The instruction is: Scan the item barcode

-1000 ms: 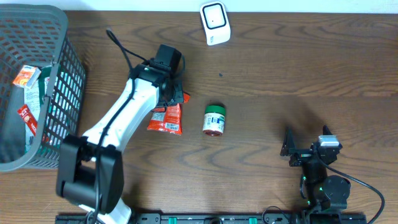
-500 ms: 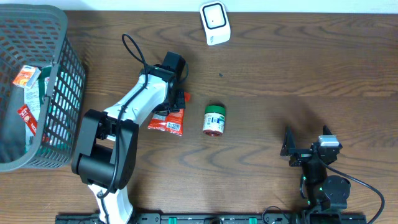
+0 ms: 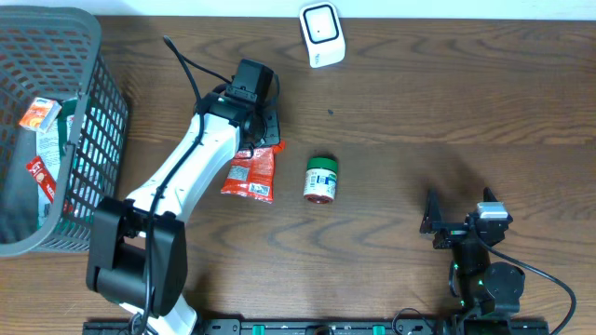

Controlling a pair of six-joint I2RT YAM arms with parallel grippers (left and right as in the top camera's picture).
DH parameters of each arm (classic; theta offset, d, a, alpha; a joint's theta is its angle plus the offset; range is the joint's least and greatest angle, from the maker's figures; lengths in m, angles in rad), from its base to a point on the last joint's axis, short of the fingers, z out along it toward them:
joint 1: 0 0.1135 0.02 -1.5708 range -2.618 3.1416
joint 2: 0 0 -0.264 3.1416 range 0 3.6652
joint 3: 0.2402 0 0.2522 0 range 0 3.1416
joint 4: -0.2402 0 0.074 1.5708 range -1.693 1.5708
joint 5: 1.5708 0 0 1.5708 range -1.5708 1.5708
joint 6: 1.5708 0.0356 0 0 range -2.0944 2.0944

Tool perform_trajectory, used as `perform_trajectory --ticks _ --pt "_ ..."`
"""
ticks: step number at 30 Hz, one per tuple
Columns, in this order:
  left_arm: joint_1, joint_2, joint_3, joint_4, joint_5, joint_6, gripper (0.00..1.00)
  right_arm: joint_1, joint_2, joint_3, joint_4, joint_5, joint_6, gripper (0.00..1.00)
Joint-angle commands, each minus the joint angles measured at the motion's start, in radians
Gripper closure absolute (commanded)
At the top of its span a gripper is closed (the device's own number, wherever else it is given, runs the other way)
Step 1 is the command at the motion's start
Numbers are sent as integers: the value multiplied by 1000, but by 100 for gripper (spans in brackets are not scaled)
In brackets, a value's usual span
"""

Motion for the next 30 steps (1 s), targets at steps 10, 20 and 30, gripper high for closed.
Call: perform_trajectory --ticks 10,20,30 --pt "1 156 -96 63 2 8 83 -13 -1 -1 -5 -1 -1 1" --pt "6 -62 -46 14 -3 43 62 -13 -1 -1 -5 -1 -1 1" --pt "6 -71 -100 -112 -130 8 62 -13 -1 -1 -4 -1 -1 1"
